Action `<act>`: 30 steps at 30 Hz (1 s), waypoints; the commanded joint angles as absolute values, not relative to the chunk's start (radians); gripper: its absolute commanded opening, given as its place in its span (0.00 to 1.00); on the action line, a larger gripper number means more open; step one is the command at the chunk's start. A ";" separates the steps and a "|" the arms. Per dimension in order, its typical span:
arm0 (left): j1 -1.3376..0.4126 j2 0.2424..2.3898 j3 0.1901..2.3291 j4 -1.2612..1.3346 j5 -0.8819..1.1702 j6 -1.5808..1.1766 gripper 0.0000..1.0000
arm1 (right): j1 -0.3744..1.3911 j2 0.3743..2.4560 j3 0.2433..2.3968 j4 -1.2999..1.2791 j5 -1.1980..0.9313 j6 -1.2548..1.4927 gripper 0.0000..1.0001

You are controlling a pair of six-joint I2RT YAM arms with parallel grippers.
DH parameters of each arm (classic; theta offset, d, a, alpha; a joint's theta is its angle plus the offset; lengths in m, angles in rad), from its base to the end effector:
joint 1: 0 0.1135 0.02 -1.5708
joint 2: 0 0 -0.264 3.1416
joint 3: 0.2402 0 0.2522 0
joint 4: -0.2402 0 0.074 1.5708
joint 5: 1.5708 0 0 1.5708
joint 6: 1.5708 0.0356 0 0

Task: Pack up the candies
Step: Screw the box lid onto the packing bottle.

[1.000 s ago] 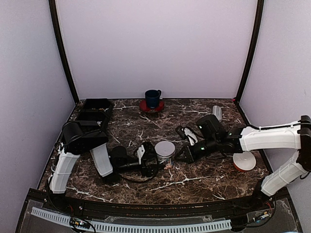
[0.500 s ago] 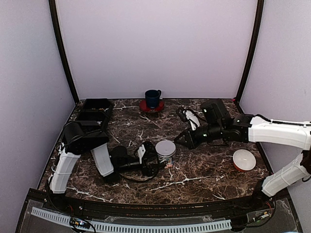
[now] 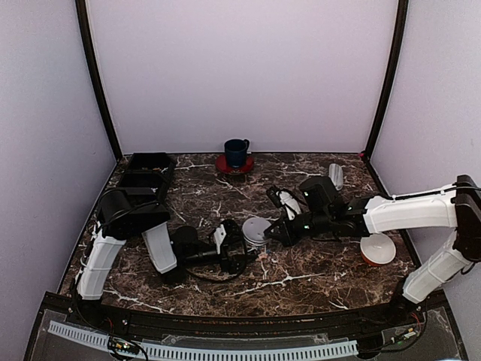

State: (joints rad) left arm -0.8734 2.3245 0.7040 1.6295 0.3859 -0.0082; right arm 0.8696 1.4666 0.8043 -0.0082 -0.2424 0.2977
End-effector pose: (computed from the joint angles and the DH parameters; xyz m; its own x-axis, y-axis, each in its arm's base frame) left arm 0.2180 -0.2810 0.0593 -0.0020 -0.0094 -1.0000 0.9519 0.3064 -0.0048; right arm 0.1920 0.2406 0.2053 -0.6364 -0.3123 -0.7053 -0.7075 0.6006 0.3724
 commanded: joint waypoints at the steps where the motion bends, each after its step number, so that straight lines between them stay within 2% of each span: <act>1: -0.868 2.361 0.692 1.595 0.388 -0.053 0.83 | 0.880 1.506 0.778 -0.023 -0.242 0.321 0.00; 8: -0.868 2.359 0.690 1.598 0.392 -0.057 0.83 | 0.882 1.430 0.879 -0.070 -0.275 0.273 0.02; 15: -0.868 2.359 0.687 1.605 0.393 -0.057 0.85 | 0.894 1.421 0.965 -0.003 -0.335 0.269 0.06; 26: -0.868 2.360 0.689 1.600 0.392 -0.051 0.90 | 0.905 1.724 0.928 0.076 -0.409 0.340 0.04; 30: -0.868 2.359 0.693 1.594 0.398 -0.052 0.89 | 0.913 1.748 0.940 0.045 -0.402 0.332 0.02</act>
